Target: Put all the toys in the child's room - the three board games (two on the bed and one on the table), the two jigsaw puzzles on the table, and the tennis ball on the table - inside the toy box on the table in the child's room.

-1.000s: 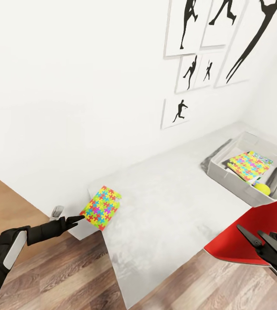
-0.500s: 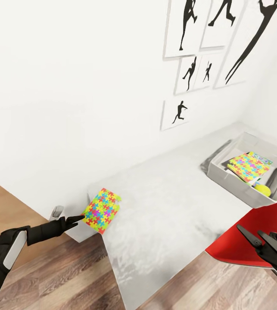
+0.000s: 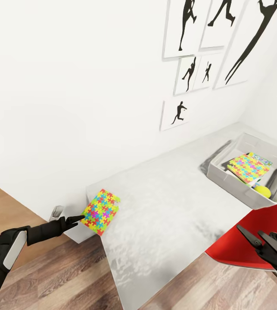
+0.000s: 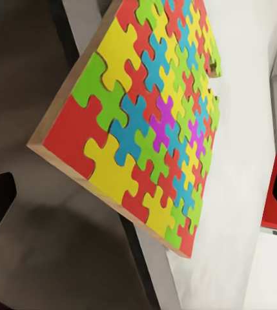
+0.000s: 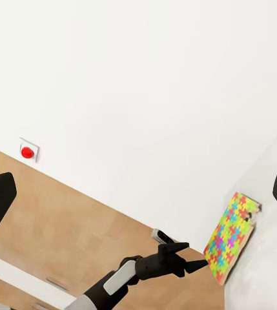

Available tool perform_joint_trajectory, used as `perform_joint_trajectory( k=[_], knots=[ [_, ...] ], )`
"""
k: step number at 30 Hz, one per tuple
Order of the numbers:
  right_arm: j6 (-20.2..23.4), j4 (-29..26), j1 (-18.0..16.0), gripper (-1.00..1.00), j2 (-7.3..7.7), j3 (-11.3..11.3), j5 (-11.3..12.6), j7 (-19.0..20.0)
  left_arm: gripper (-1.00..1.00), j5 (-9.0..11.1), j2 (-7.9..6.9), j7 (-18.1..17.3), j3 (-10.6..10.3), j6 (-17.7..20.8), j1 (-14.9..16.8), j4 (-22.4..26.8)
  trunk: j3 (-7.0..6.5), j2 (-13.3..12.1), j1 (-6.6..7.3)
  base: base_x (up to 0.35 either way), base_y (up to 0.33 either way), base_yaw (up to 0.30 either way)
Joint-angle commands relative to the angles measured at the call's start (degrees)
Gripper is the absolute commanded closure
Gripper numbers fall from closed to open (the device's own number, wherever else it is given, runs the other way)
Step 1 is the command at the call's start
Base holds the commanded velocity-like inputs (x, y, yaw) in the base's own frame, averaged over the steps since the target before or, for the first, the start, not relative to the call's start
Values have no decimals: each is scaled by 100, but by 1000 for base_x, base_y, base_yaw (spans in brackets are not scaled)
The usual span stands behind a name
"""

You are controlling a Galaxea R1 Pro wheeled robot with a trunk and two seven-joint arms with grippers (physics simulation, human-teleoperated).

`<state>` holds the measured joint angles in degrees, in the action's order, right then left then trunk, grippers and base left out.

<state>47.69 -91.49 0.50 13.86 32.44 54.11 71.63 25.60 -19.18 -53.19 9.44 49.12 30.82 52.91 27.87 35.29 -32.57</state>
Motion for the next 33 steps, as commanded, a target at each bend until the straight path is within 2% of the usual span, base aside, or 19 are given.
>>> perform_joint_trajectory(
  k=[1,19,33],
  knots=[
    [39,-4,2,-100,2,-1,30,-8,-100,6,-3,-14,3,28,3,0,5,6,-2,3,-3,0],
    [39,-2,3,-100,2,-1,31,-8,-100,6,-1,-23,5,28,3,0,5,6,-2,0,0,0],
    [39,-2,3,-100,2,-1,30,-8,-100,6,-6,-24,5,28,3,0,-14,6,-2,0,0,-53]
  ],
)
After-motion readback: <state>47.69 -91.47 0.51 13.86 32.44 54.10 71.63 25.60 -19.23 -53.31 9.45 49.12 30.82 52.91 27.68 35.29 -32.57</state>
